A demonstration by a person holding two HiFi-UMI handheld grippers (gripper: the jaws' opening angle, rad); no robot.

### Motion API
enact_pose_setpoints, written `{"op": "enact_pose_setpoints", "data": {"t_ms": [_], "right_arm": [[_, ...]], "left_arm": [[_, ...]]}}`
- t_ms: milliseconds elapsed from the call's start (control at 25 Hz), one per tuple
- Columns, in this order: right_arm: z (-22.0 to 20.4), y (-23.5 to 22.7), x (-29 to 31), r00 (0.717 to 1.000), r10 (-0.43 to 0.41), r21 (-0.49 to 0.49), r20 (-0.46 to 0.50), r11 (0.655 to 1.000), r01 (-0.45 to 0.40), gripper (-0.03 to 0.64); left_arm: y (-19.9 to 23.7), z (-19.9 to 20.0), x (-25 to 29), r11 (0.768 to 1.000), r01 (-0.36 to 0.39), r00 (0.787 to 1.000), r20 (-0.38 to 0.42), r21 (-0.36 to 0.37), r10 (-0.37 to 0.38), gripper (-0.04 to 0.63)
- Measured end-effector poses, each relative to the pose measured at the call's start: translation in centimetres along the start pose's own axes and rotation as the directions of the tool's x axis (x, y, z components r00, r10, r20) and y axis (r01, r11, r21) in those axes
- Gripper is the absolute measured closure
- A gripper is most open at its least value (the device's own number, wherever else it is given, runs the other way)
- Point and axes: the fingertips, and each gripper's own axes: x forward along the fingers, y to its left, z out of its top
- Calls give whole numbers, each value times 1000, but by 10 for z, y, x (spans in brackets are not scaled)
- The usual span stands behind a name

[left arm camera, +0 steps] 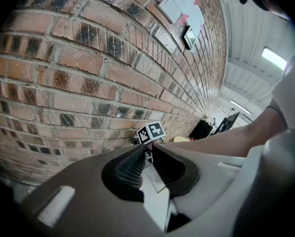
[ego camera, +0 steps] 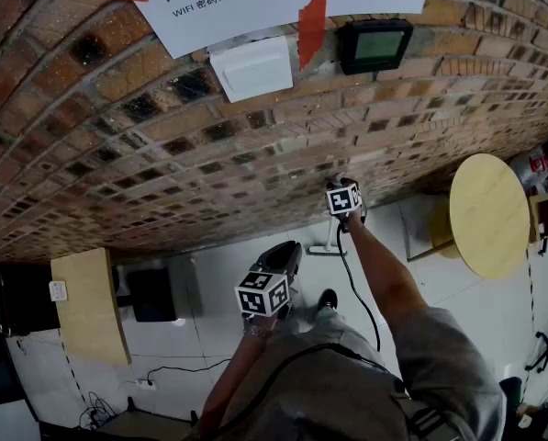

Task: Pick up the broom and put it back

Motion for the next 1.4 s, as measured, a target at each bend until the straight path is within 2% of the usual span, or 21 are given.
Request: {"op": "enact_pose_setpoints", "data": {"t_ms": [40,80,200,400,680,800,1160,1280,1400], "right_arm": [[2,-4,-1,1000,-18,18,11,1000,18,494],[3,-8,-1,999,-34,34,21,999,33,512],[6,-12,-1,998,-53,48,34,998,51,514],[-2,-1,-16,999,-8,94,45,996,4,518],[-48,39,-90,993,56,81,107,995,-65,518],[-52,51,-126,987,72,91,143,992,-85,518],[22,84,-259,931,122,19,344,990,-137,518],[37,96,-290,925,122,39,360,989,-146,518],[46,102,-309,927,127,58,352,986,-157,518]], "left_arm": [[2,2,0,1000,-1,1000,5,-2,1,554],[5,4,1,1000,-2,1000,9,-3,2,554],[11,7,1,1000,-7,1000,11,-3,7,554],[8,9,3,1000,0,1000,14,2,0,554],[1,15,4,999,24,999,21,48,-25,554],[0,20,3,998,23,999,44,57,-25,555],[-9,33,-3,994,-19,995,95,111,8,565],[-15,29,-5,988,-50,996,87,149,38,565],[-25,31,-6,983,-46,996,85,178,31,565]]}}
